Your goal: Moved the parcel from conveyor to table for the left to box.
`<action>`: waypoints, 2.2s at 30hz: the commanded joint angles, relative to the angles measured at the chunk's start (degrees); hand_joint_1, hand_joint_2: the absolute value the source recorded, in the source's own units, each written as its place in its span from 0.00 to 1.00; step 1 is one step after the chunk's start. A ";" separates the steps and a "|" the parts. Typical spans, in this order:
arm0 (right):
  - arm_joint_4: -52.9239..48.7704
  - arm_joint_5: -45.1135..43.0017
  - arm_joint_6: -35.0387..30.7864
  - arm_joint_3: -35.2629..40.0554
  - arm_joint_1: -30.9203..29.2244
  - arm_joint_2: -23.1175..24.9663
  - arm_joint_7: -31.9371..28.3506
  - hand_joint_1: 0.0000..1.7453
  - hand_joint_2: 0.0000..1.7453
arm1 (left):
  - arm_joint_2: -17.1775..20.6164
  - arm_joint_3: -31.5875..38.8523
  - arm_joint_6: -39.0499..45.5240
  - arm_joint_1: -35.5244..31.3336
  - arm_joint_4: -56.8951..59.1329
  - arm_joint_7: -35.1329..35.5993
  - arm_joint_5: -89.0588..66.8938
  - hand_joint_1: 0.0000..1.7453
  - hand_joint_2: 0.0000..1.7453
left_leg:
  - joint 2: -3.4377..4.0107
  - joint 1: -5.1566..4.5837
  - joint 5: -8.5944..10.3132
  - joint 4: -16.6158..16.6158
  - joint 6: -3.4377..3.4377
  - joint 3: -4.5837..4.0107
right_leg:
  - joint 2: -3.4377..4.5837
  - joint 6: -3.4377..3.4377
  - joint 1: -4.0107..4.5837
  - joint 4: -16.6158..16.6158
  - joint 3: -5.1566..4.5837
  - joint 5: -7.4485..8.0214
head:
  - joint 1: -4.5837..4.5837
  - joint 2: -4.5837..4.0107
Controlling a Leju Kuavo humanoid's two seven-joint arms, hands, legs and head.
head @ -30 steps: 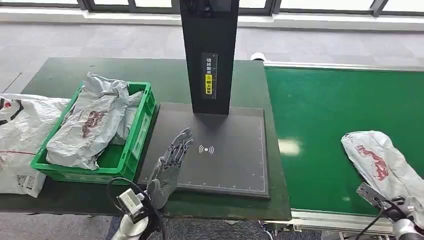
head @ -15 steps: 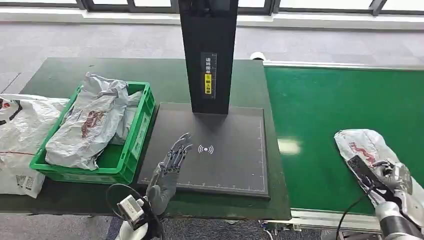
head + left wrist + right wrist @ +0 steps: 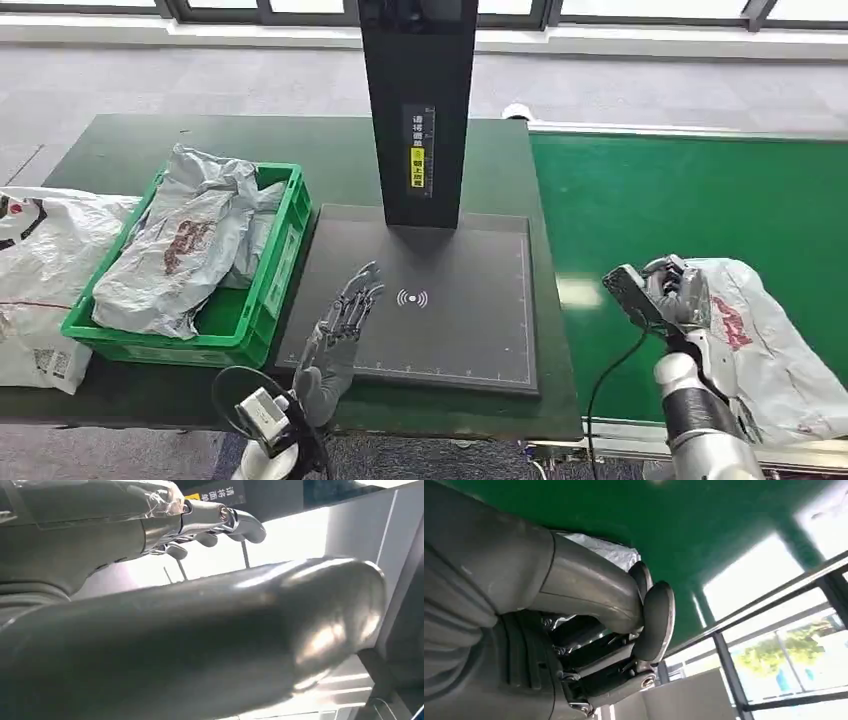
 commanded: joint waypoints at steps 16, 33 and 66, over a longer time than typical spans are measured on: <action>11.18 2.43 2.41 4.16 -3.21 -11.80 19.56 0.00 1.00 | 1.26 0.49 -1.86 -0.32 1.90 0.13 0.25 0.00 0.00 | 0.11 -0.13 -0.03 -0.11 -0.01 0.06 | 0.12 -0.06 -0.11 -0.13 0.01 0.03 | 0.00 0.00; 17.35 7.24 22.10 7.02 3.95 -13.69 20.18 0.00 1.00 | 1.35 0.21 -4.22 -2.52 4.67 0.13 1.46 0.00 0.00 | -0.13 -0.06 -0.01 -0.12 -0.01 0.07 | -0.12 -0.05 -0.05 -0.18 0.07 -0.01 | 0.00 0.00; 8.57 6.72 4.15 7.85 -2.00 -4.63 13.74 1.00 1.00 | 0.34 1.75 -0.68 1.02 3.61 0.13 -0.92 0.00 0.00 | 0.98 0.04 -0.18 -0.11 -0.05 0.43 | 0.98 -0.18 0.06 -0.17 0.16 0.20 | 0.00 0.00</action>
